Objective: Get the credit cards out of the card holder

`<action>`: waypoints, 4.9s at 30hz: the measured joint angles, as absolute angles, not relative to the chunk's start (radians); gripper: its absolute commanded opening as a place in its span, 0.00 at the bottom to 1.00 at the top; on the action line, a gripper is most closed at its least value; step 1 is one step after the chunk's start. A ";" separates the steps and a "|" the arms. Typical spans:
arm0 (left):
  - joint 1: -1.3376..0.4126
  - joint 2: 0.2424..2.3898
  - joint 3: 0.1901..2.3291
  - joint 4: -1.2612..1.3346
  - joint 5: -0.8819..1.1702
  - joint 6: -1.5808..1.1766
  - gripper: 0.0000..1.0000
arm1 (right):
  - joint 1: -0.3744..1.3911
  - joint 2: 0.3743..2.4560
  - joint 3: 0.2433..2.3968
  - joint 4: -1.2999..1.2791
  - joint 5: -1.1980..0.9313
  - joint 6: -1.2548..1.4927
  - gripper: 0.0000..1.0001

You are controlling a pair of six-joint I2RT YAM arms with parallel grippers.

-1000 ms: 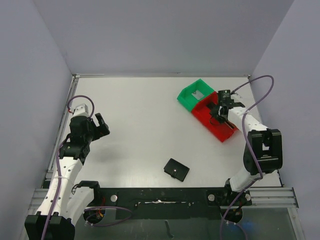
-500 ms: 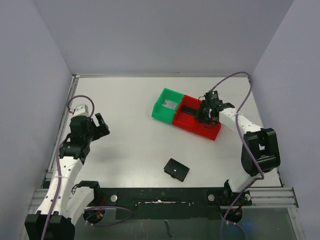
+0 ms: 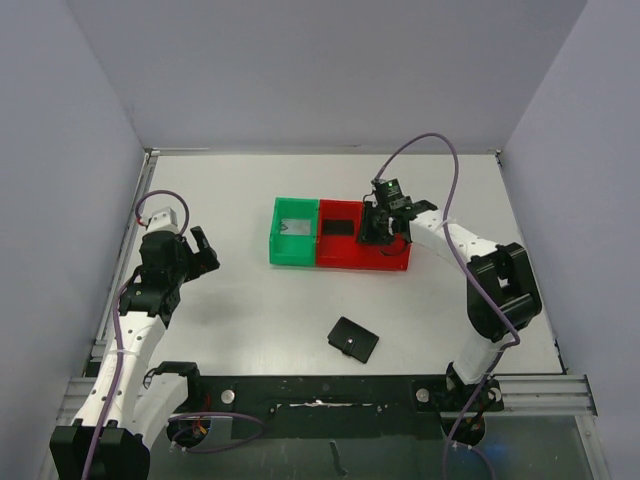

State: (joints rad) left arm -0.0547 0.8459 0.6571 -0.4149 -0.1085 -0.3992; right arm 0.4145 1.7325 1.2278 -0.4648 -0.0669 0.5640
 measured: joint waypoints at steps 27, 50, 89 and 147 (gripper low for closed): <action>-0.051 0.846 0.657 -0.414 -0.108 -0.399 0.88 | 0.493 1.706 1.198 -0.450 0.030 0.654 0.24; -0.051 0.848 0.657 -0.414 -0.107 -0.399 0.88 | 0.493 1.684 1.179 -0.450 0.010 0.527 0.65; -0.062 0.855 0.657 -0.414 0.089 -0.399 0.84 | 0.645 1.121 0.360 -0.101 -0.350 0.748 0.60; -1.054 1.368 0.682 -0.259 -0.109 -1.089 0.58 | 0.854 1.245 0.192 0.352 -0.252 1.203 0.20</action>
State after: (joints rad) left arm -1.0542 1.3682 0.6823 -0.2588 -0.1085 -1.0885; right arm 0.8539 1.2446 0.1917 0.3519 -0.2523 1.2026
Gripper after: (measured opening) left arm 0.571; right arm 0.197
